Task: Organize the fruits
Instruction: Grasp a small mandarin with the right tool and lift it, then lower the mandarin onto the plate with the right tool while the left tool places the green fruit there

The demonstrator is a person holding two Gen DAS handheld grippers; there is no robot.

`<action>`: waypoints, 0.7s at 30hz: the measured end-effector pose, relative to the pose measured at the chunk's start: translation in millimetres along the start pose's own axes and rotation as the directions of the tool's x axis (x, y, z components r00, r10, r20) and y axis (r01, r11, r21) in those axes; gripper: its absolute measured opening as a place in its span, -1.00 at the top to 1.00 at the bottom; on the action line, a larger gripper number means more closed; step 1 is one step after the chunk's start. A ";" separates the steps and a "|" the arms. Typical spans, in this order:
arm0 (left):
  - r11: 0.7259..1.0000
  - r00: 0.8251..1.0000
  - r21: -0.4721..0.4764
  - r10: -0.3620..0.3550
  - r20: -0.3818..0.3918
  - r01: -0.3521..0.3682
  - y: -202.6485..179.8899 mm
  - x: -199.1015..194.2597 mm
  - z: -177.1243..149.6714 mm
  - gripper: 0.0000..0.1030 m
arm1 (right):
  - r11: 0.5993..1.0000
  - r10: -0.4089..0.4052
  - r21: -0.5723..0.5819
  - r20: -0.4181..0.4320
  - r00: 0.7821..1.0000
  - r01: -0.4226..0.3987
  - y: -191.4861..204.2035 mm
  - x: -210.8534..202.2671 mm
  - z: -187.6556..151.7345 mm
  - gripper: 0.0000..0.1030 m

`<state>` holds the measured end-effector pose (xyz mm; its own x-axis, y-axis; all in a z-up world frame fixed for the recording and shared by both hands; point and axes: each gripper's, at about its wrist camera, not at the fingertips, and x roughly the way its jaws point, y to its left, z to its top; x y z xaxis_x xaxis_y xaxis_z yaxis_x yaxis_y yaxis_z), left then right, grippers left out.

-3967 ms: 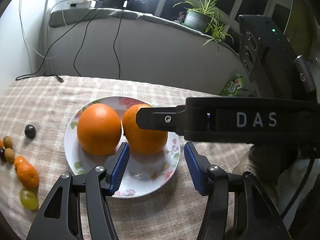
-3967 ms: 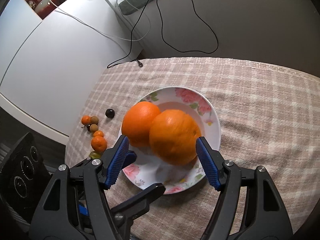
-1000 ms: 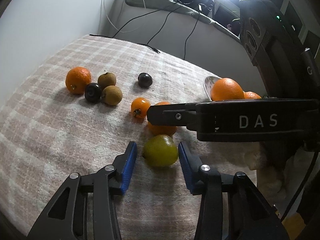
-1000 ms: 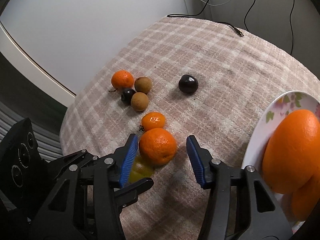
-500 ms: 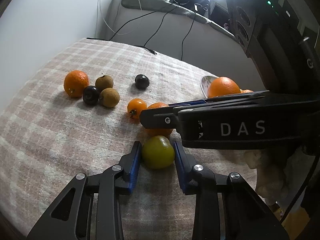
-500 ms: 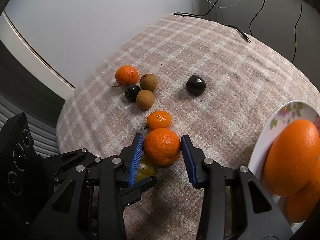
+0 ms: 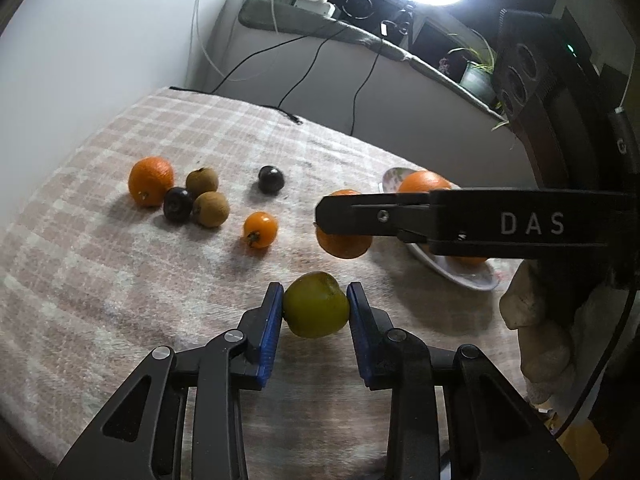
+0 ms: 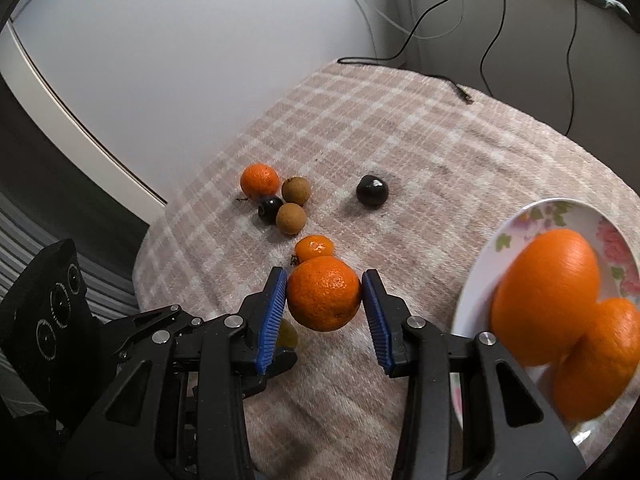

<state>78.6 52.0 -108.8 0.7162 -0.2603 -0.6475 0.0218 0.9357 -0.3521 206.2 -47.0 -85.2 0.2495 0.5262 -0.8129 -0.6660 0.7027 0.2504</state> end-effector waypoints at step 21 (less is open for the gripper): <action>0.990 0.997 0.123 -0.071 0.007 0.069 -69.2 18.3 16.3 0.40 | 0.976 -0.214 0.069 0.146 0.966 0.206 -53.9 -90.0 -68.4 0.21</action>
<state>101.5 -13.6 -85.2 0.7176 -0.3243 -0.6164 0.1573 0.9376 -0.3101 171.6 -164.9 -61.5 0.4868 0.4276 -0.7617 -0.5498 0.8276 0.1133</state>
